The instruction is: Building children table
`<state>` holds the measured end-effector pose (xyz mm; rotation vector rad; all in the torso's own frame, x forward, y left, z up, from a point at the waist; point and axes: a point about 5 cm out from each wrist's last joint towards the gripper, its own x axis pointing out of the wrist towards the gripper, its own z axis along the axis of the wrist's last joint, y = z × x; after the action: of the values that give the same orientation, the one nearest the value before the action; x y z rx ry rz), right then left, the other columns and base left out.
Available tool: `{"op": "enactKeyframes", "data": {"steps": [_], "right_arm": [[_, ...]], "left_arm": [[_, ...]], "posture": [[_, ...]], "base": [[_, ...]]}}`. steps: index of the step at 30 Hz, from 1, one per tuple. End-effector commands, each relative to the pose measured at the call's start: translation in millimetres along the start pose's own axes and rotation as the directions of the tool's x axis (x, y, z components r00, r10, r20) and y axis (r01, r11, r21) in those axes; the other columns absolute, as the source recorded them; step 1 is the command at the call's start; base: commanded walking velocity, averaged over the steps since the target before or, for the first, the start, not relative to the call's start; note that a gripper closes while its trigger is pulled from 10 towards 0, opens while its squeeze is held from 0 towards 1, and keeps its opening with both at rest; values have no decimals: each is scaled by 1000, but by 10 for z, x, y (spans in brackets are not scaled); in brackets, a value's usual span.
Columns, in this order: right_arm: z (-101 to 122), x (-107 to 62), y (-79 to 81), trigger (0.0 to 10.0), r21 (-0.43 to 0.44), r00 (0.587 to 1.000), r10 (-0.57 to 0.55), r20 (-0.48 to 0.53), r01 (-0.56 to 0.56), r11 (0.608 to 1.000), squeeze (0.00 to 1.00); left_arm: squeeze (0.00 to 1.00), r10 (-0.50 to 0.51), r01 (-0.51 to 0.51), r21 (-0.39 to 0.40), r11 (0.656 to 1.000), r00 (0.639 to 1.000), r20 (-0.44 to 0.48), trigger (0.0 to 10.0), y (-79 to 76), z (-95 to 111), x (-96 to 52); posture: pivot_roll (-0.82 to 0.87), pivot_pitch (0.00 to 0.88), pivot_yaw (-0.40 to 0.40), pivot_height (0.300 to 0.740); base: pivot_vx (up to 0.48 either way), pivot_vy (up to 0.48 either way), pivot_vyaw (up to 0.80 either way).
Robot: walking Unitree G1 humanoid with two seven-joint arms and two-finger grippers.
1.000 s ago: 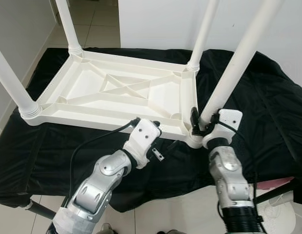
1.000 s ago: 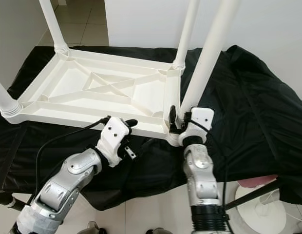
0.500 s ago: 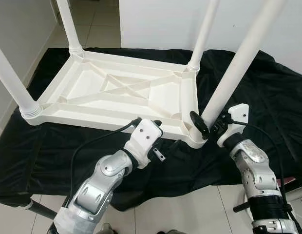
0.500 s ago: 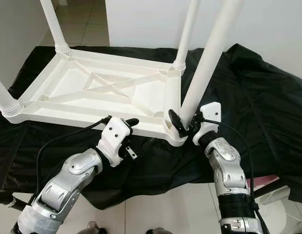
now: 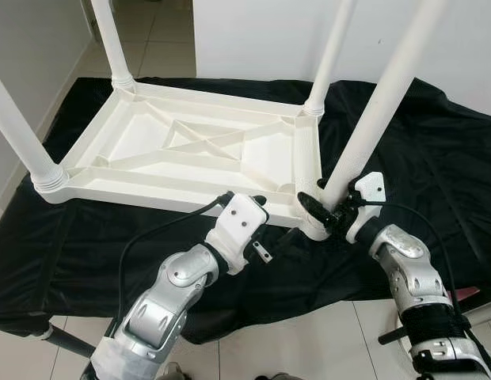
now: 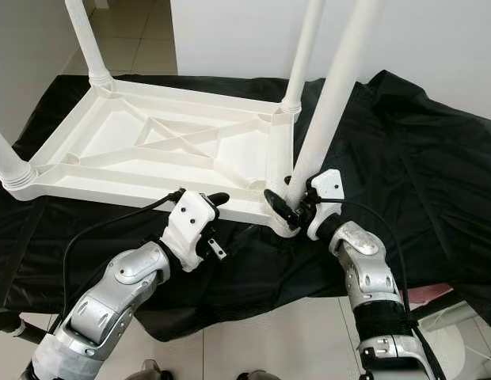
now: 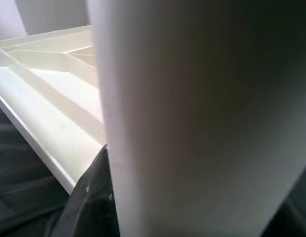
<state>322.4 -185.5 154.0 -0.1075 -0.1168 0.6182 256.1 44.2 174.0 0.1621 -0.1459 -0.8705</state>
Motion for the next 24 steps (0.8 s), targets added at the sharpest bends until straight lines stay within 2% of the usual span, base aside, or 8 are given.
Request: {"op": "enactKeyframes", "data": {"steps": [1,3,4,5,6,13,18,24], "right_arm": [[1,-6,-12,0,-10,1000,10,0,-10,1000,0],[-6,-12,-11,627,-1,1000,11,-1,-11,1000,0],[-10,-18,-5,5333,10,1000,15,-1,-15,1000,0],[-10,-18,-5,5333,10,1000,15,-1,-15,1000,0],[-12,-24,0,10000,17,1000,15,0,-15,1000,0],[-24,-33,-12,10000,31,1000,-31,0,31,999,0],[-51,-33,-55,10000,4,986,-166,-24,166,986,0],[-5,-22,-16,10000,11,971,-241,-6,241,971,0]], "left_arm": [[0,-27,27,9,1000,1000,-6,10000,-38,-16,15],[0,-26,26,10,1000,1000,-5,10000,-39,-17,15],[0,-25,25,12,1000,1000,-5,10000,-39,-17,16],[0,-25,25,12,1000,1000,-5,10000,-39,-17,16],[0,-26,26,13,1000,1000,-5,10000,-39,-19,17],[0,-32,32,21,999,999,-5,10000,-42,-21,29],[0,-36,36,23,999,999,-5,10000,-46,-28,35],[0,-35,35,23,999,999,-7,10000,-47,-30,32]], "posture": [[20,76,-73,740],[18,77,-73,740],[17,78,-73,740],[17,78,-73,740],[16,78,-72,740],[8,76,-69,740],[3,77,-70,740],[1,79,-71,740]], "base": [[0,0,0],[0,0,0],[0,0,0],[0,0,0],[0,0,0],[0,0,0],[0,0,0],[0,0,0]]}}
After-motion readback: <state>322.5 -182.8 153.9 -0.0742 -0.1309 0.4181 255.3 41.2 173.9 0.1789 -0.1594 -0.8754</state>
